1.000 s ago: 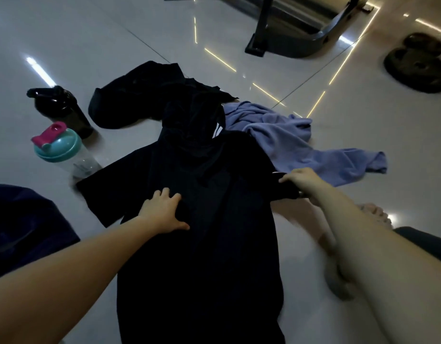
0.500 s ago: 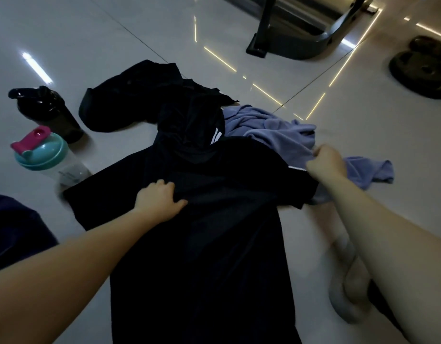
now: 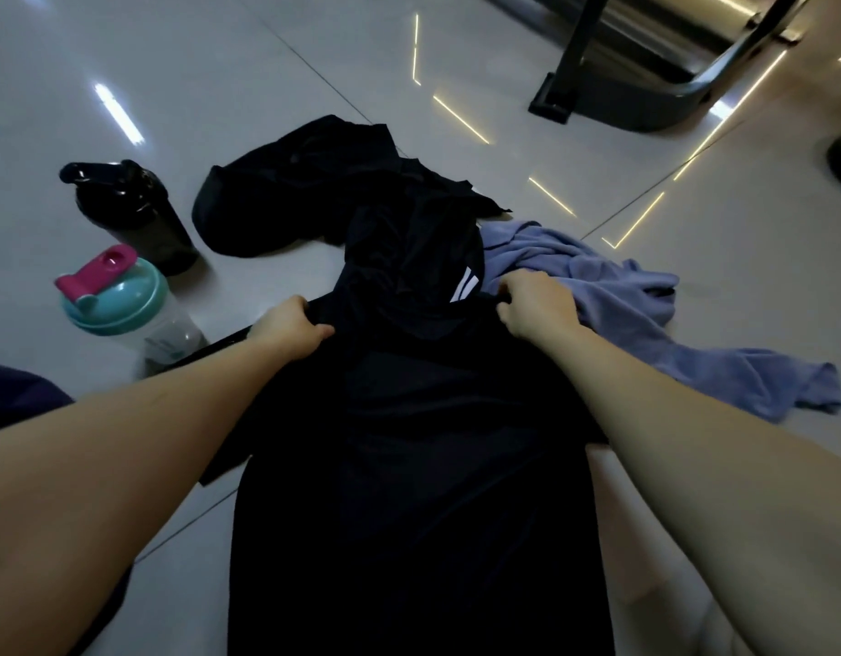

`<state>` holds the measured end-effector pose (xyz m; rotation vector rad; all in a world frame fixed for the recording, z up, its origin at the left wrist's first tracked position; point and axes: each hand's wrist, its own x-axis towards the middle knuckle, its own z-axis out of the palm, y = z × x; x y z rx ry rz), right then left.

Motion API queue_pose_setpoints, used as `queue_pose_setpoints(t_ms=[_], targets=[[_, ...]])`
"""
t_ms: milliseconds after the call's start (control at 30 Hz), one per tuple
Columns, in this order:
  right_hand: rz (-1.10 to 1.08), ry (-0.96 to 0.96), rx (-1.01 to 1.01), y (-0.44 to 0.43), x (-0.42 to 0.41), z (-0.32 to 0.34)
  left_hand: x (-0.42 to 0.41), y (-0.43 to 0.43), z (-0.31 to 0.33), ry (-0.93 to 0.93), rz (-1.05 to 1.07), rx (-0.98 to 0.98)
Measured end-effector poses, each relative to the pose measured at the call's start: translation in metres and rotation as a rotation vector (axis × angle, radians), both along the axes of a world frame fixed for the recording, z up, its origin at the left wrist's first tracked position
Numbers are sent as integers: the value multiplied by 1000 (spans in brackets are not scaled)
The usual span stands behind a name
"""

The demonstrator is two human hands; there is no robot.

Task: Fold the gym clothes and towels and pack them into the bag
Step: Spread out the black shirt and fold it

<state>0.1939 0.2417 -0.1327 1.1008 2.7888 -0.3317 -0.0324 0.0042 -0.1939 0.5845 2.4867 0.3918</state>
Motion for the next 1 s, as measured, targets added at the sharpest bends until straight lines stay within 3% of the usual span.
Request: queue_pose_setpoints(t_ms=[100, 267, 467, 567, 767, 867, 1000], targets=[[-37, 69, -67, 8, 3, 2, -1, -1, -7, -35, 51, 46], [-132, 141, -342, 28, 2, 20, -10, 4, 0, -86, 188, 221], [-427, 176, -456, 41, -18, 36, -9, 11, 14, 52, 177, 328], [-538, 325, -477, 41, -23, 28, -6, 13, 15, 154, 187, 373], [-341, 392, -263, 39, -22, 3, 2, 11, 19, 213, 169, 369], [-247, 392, -340, 24, -15, 5, 5, 3, 15, 151, 36, 327], [-143, 445, -174, -7, 21, 13, 25, -18, 10, 224, -207, 200]])
